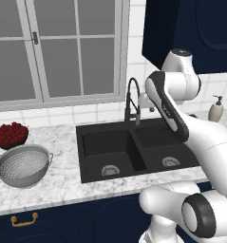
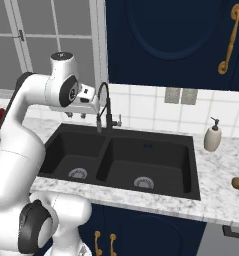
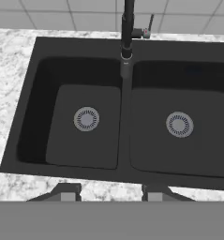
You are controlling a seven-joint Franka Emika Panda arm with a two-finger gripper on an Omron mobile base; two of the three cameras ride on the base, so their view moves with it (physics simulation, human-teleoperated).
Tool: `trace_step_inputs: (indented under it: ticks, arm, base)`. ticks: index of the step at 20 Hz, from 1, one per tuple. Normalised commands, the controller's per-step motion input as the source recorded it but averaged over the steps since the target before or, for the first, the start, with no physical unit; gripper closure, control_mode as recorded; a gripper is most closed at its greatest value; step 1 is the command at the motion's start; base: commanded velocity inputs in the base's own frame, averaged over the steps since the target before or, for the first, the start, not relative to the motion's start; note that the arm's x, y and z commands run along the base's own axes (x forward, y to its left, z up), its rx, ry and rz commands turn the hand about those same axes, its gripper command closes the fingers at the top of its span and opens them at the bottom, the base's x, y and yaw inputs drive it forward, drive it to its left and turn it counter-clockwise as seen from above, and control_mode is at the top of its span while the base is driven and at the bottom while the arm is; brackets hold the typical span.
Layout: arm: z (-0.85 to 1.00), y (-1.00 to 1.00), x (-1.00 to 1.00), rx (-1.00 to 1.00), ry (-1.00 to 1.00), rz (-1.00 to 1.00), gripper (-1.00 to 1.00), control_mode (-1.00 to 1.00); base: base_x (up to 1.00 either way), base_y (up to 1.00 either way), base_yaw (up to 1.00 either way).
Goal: Put the colander in the sink, put the kiwi in the colander, and turn on the sink faucet and pour water over the colander.
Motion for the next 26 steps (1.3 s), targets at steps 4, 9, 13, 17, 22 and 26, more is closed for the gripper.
trace_step_inputs:
  ticks: [4,9,13,17,22,26]
  arm:
    - [0.00,0.15,0.02,0.00,-0.04,0.00,-1.00,-1.00]
    - [-0.09,0.85,-0.11,-0.02,-0.05,0.00,-1.00,-1.00]
    - [-0.08,1.00,-0.20,0.00,0.00,-0.05,-1.00,-1.00]
    - [-0.21,0.99,-0.31,0.00,0.00,-0.13,-1.00,-1.00]
    - [-0.34,0.93,-0.28,0.01,0.00,-0.14,-1.00,-1.00]
    - [-0.33,0.83,-0.05,0.00,0.00,-0.09,-1.00,-1.00]
  base:
    - [0.00,0.00,0.00]
    - [0.00,0.00,0.00]
    - [0.00,0.00,0.00]
    - [0.00,0.00,0.00]
    - [0.00,0.00,0.00]
    - [0.00,0.00,0.00]
